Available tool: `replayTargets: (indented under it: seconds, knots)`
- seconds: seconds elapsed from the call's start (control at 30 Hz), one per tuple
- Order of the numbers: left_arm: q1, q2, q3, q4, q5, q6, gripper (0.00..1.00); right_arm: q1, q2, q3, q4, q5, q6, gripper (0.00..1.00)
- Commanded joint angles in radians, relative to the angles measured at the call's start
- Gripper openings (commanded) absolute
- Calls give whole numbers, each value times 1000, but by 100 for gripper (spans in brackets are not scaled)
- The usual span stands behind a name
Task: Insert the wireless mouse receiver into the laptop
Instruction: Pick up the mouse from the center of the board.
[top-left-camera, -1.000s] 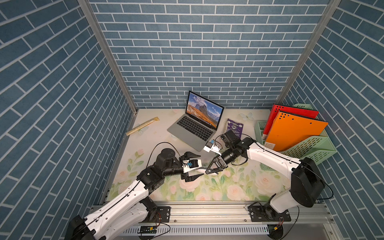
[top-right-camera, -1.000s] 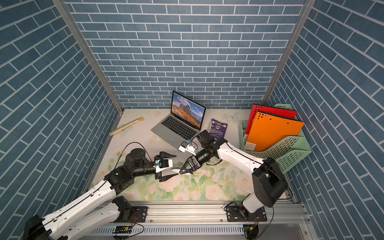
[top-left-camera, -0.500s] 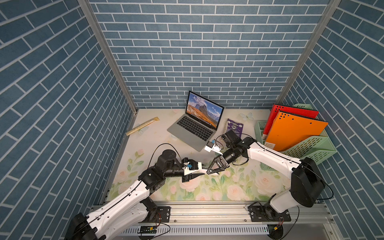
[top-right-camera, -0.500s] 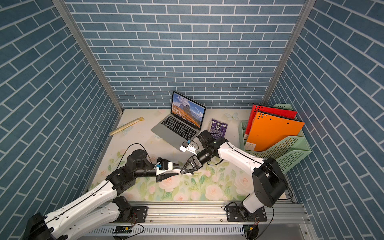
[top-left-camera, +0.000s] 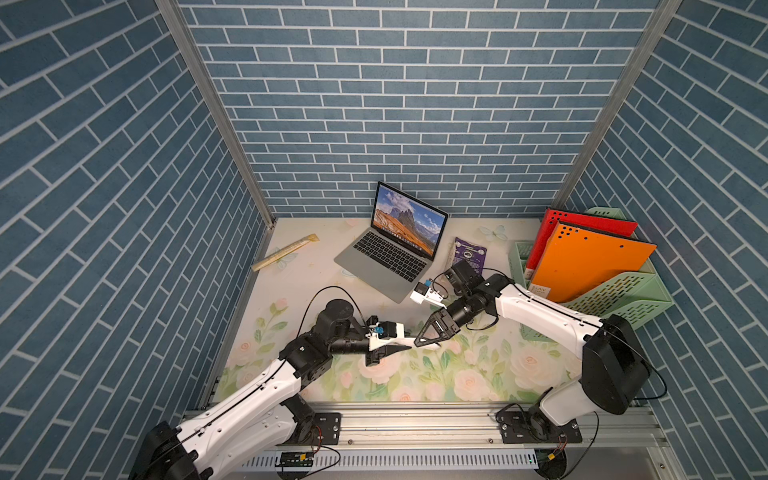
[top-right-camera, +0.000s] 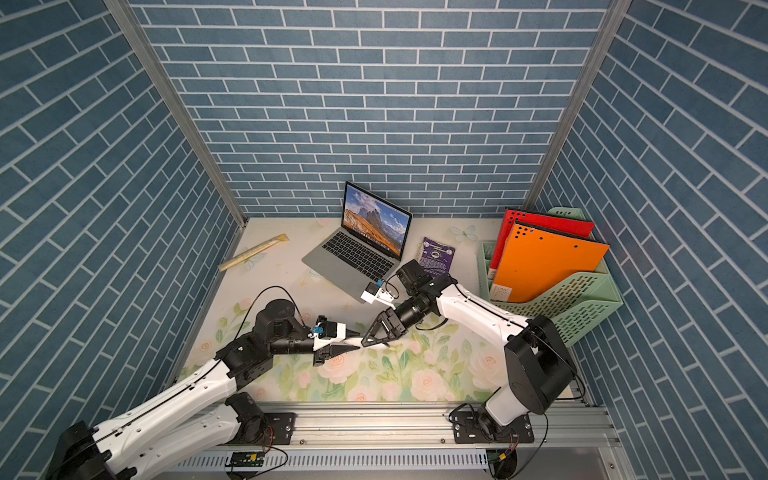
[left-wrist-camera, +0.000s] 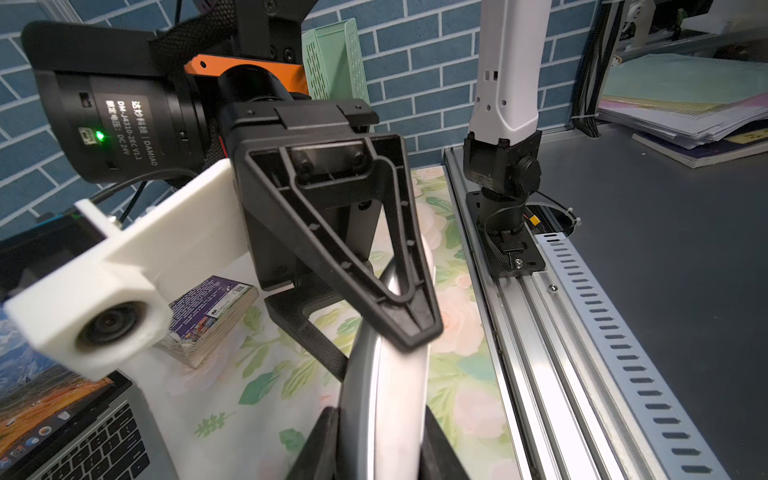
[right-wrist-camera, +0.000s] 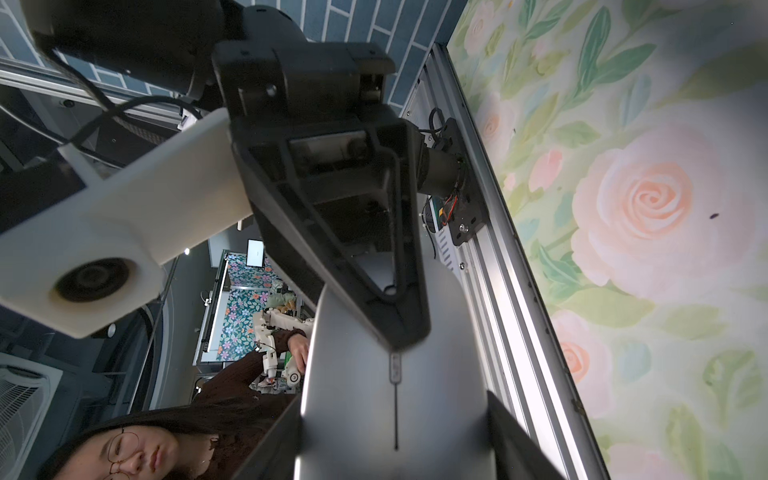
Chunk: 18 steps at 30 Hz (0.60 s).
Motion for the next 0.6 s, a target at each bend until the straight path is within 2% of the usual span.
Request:
replayTargets:
  seconds: [0.0,0.07,0.1,0.2,0.27,0.33,0.4,0.5,0.57]
  knots:
    - [-7,2,-21,34,-31,-255,0,-33,-65,-52,174,110,62,67]
    - [-7,3,-36,45,-40,-391,0,-69,-120,-128,325,186,174,83]
    - [-6,2,-50,62,-60,-487,0,-84,-156,-170,403,229,224,88]
    - [-6,19,-88,70,-133,-786,0,-102,-273,-298,591,442,330,93]
    - [-6,40,-96,28,-174,-904,0,-103,-342,-405,739,522,404,93]
    - [-6,64,-101,-2,-217,-994,0,-86,-409,-496,840,659,460,90]
    - [-6,88,-99,-31,-276,-1125,0,-9,-485,-556,873,888,458,89]
    - [-6,123,-116,30,-291,-1307,0,139,-560,-637,932,1228,478,87]
    - [-6,138,-139,70,-300,-1418,0,200,-562,-686,998,1329,510,83]
